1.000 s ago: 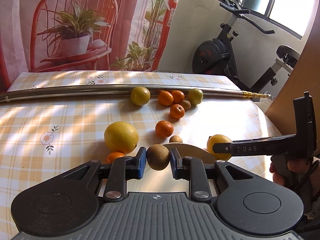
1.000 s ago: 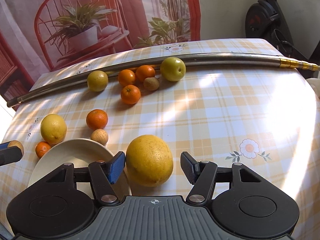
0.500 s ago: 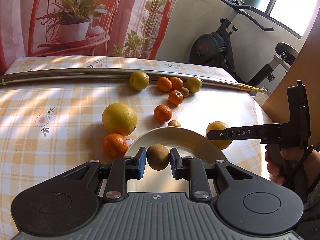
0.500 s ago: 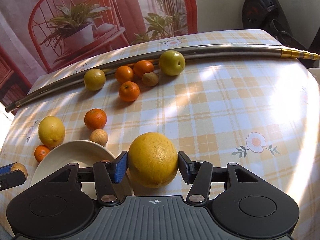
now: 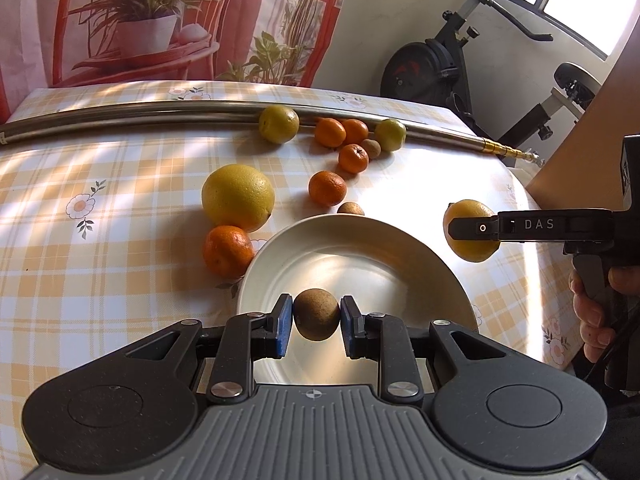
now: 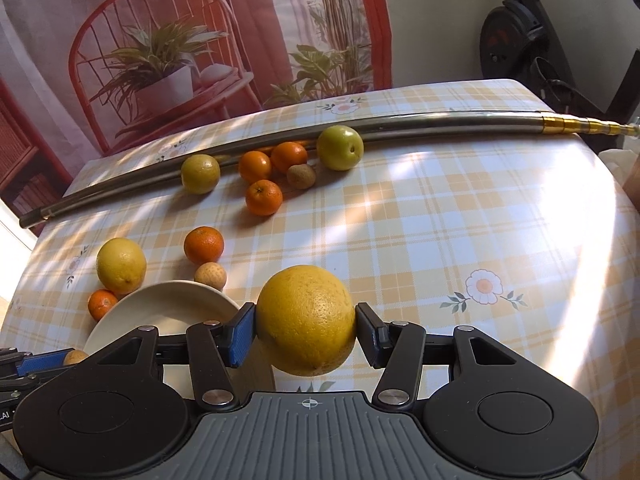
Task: Organize fruits
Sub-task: 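Carry the grapefruit into the white plate and open the right tool while left holds kiwi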
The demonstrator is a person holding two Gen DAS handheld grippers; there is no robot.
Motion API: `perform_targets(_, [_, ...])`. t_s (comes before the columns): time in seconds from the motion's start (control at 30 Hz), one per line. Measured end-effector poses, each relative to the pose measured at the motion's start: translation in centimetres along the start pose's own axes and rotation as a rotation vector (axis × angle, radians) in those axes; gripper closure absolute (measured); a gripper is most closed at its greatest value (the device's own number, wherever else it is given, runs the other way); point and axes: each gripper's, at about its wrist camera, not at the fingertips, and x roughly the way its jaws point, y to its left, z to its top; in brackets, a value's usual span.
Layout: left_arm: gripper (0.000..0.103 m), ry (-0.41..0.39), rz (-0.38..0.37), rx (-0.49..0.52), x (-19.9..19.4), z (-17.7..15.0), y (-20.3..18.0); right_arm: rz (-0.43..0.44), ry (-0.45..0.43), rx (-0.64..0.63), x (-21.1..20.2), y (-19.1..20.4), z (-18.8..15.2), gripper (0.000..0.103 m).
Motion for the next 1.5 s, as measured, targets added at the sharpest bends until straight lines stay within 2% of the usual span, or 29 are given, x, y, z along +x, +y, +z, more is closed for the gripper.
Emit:
perform_targets(0.17, [0.076, 0.023, 0.009, 0.003, 0.4, -0.4, -0.2, 0.047, 0.007, -0.064, -1.4, 1.8, -0.5, 0.054])
perform_targets(0.4, [0.076, 0.054, 0.025, 0.007, 0.7, -0.7, -0.3, 0.101, 0.083, -0.133, -1.6, 4.1, -1.6, 0.054])
perform_targets(1.2, [0.076, 0.109, 0.061, 0.021, 2.0, -1.6, -0.2, 0.106, 0.190, -0.130, 0.8, 4.6, -3.2, 0.054])
perform_targets(1.5, [0.076, 0.105, 0.071, 0.018, 2.0, -1.5, -0.2, 0.109, 0.167, -0.137, 0.5, 4.5, -2.8, 0.053])
